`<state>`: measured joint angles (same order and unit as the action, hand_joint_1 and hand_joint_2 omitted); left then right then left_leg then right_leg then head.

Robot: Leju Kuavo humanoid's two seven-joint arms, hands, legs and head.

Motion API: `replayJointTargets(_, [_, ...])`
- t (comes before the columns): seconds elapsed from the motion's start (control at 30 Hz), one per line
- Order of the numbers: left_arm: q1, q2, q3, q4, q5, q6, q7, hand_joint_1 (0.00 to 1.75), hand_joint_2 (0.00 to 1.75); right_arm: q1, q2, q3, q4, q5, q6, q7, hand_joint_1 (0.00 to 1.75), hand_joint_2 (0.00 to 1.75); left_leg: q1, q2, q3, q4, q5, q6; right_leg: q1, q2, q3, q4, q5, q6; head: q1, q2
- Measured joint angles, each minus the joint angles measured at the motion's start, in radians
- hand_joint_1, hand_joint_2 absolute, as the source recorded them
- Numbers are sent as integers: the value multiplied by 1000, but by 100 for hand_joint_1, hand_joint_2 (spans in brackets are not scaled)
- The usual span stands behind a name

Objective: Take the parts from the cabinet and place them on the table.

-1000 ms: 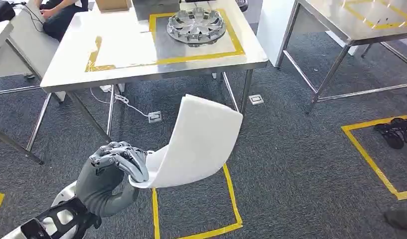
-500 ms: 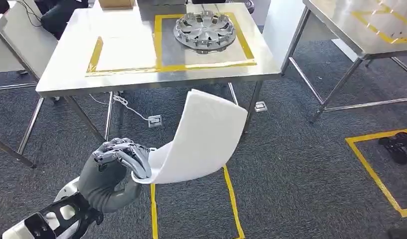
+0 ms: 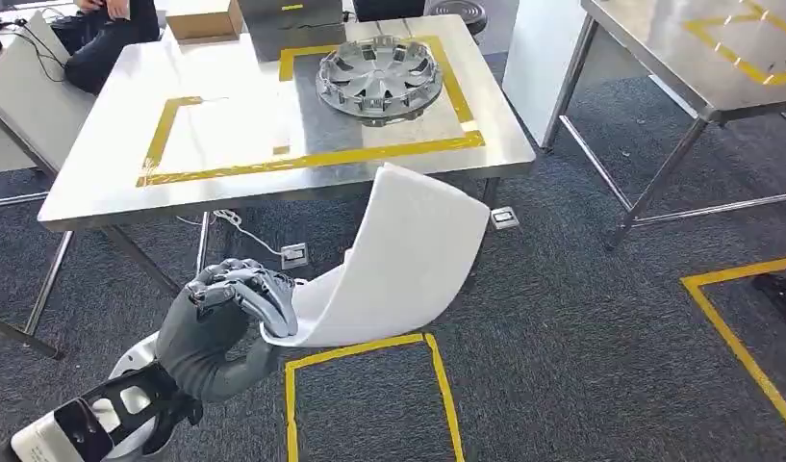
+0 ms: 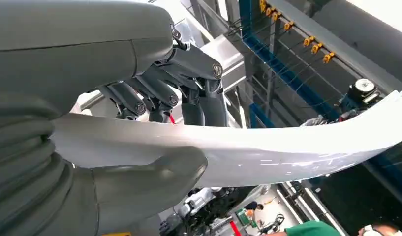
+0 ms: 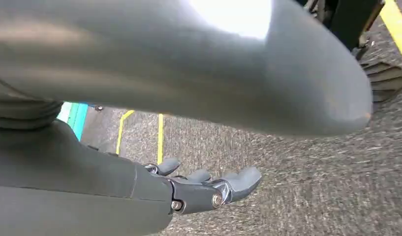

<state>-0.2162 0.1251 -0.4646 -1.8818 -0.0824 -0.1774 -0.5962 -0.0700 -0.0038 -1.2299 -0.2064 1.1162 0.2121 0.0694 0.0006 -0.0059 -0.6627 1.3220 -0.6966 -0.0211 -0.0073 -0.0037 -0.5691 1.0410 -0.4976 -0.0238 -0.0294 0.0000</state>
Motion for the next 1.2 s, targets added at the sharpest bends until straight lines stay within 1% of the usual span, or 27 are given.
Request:
replayJointTargets(0.03, [0,0,-1,3,2,-1,0,175,175,0,0,0,0,0,0,0,0,0,0,0,-11,-21,5,2,0,-3,16,0,-12,0,-1,0])
replayJointTargets(0.07, [0,0,-2,6,3,-2,0,175,175,0,0,0,0,0,0,0,0,0,-1,2,-10,-71,41,8,1,-8,34,0,-26,0,-2,0])
replayJointTargets(0.1, [0,0,-3,7,3,-3,0,175,175,0,0,0,0,0,0,0,0,0,-2,9,-1,-137,103,13,1,-14,53,0,-39,2,-3,0])
replayJointTargets(0.13, [-1,0,-5,8,3,-3,0,175,175,1,0,0,0,0,0,0,0,0,-8,35,9,-217,198,21,2,-19,69,-2,-54,6,-3,0])
replayJointTargets(0.17, [1,-2,-7,11,3,-3,0,175,175,3,0,0,0,0,0,-1,0,0,-13,39,6,-254,263,26,8,-21,79,4,-67,15,-4,0])
replayJointTargets(0.2, [1,-3,-8,12,4,-3,1,175,175,0,0,-1,0,-2,0,-2,0,0,-13,36,10,-250,234,29,9,-24,82,2,-77,22,-5,0])
replayJointTargets(0.23, [3,-4,-9,10,2,-3,2,175,175,-2,0,-1,0,-5,0,-3,0,0,-12,33,18,-250,253,35,9,-30,88,-3,-86,28,-4,0])
replayJointTargets(0.3, [1,-9,-10,8,1,-3,3,175,175,-3,0,-2,0,-9,0,-6,0,0,-10,21,27,-258,247,46,10,-31,95,17,-71,40,-3,0])
replayJointTargets(0.33, [2,-13,-10,5,0,-3,3,175,175,-5,-2,-2,0,-9,0,-6,0,0,-4,18,39,-267,246,50,7,-23,77,51,-65,46,-3,0])
replayJointTargets(0.37, [0,-15,-10,3,-2,-6,3,175,175,-6,-2,-2,0,-9,0,-6,0,0,-3,17,46,-271,242,56,5,-11,43,105,-62,53,-1,0])
replayJointTargets(0.4, [0,-19,-10,2,-3,-6,3,175,175,-6,-2,-2,0,-9,6,-6,0,0,-3,15,50,-273,237,60,3,-7,0,166,-81,57,1,0])
replayJointTargets(0.47, [0,-23,-10,3,-6,-7,3,175,175,-3,-2,-2,0,-7,6,-6,0,0,-3,8,61,-274,224,63,2,-5,-90,275,-157,60,2,0])
replayJointTargets(0.5, [1,-23,-10,3,-6,-7,3,175,175,-1,-2,-2,0,-6,6,-6,0,0,-3,5,69,-274,216,62,1,-6,-122,297,-176,62,3,0])
replayJointTargets(0.53, [1,-23,-10,3,-7,-7,3,175,175,0,-2,-2,0,-5,6,-6,0,0,-3,2,80,-274,208,61,0,-5,-135,282,-165,62,3,0])
replayJointTargets(0.57, [1,-24,-10,2,-8,-7,3,175,175,0,-2,-2,0,-4,6,-6,0,0,-3,-1,93,-274,199,58,-1,-5,-129,232,-125,62,4,0])
replayJointTargets(0.67, [0,-27,-9,2,-8,-7,6,175,175,1,-2,-2,0,-3,6,-3,0,0,-3,-2,117,-275,172,50,-1,-6,-76,12,69,53,7,0])
replayJointTargets(0.7, [2,-27,-8,2,-10,-7,6,175,175,-1,-2,-2,0,-3,6,-2,0,0,-8,-5,127,-273,167,43,6,-8,-82,12,24,44,8,0])
replayJointTargets(0.73, [0,-27,-8,1,-11,-7,7,175,175,-1,-3,-2,0,0,6,0,0,0,-8,-5,125,-279,162,35,8,-7,-74,8,42,38,6,0])
replayJointTargets(0.83, [0,-27,-6,0,-10,-6,6,175,175,0,-3,-2,0,0,6,0,0,0,-7,-5,132,-257,164,17,0,-4,-50,-3,45,16,7,0])
replayJointTargets(0.9, [-3,-27,-6,0,-11,-6,6,175,175,-2,-3,-2,0,0,6,0,0,0,-5,-2,80,-154,145,9,-1,-5,-34,-7,35,4,-2,0])
replayJointTargets(0.97, [0,-26,-5,1,-11,-5,6,175,175,-2,-3,-2,0,0,6,0,0,0,0,-1,-13,-15,76,2,0,-4,-25,-7,24,2,-2,0])
replayJointTargets(1.0, [2,-26,-5,2,-11,-6,6,175,175,-1,-3,-2,0,0,6,0,0,0,1,-1,-47,26,52,-1,0,-4,-19,-7,17,2,-3,0])
replayJointTargets(1.03, [2,-26,-5,2,-11,-5,6,175,175,0,-3,-2,0,0,6,0,0,0,1,-1,-60,25,62,0,-1,-4,-10,-7,11,3,-3,0])
replayJointTargets(1.07, [2,-25,-5,2,-11,-5,6,175,175,0,-3,-2,0,0,6,0,0,0,3,0,-52,-15,99,-1,-1,-4,-1,-7,4,5,-3,0])
replayJointTargets(1.13, [2,-26,-5,1,-11,-5,6,175,175,-1,-3,-2,0,0,6,0,0,0,3,1,9,-182,218,7,-1,-3,22,-7,-11,10,-3,0])
replayJointTargets(1.17, [1,-25,-5,1,-11,-5,6,175,175,-1,-3,-2,0,0,6,0,0,0,2,3,33,-248,262,11,-1,-3,28,-7,-18,14,-4,0])
replayJointTargets(1.2, [1,-25,-4,2,-11,-5,6,175,175,-2,-3,-2,0,0,6,0,0,0,-4,5,35,-273,227,14,3,-3,31,-3,-24,22,-3,0])
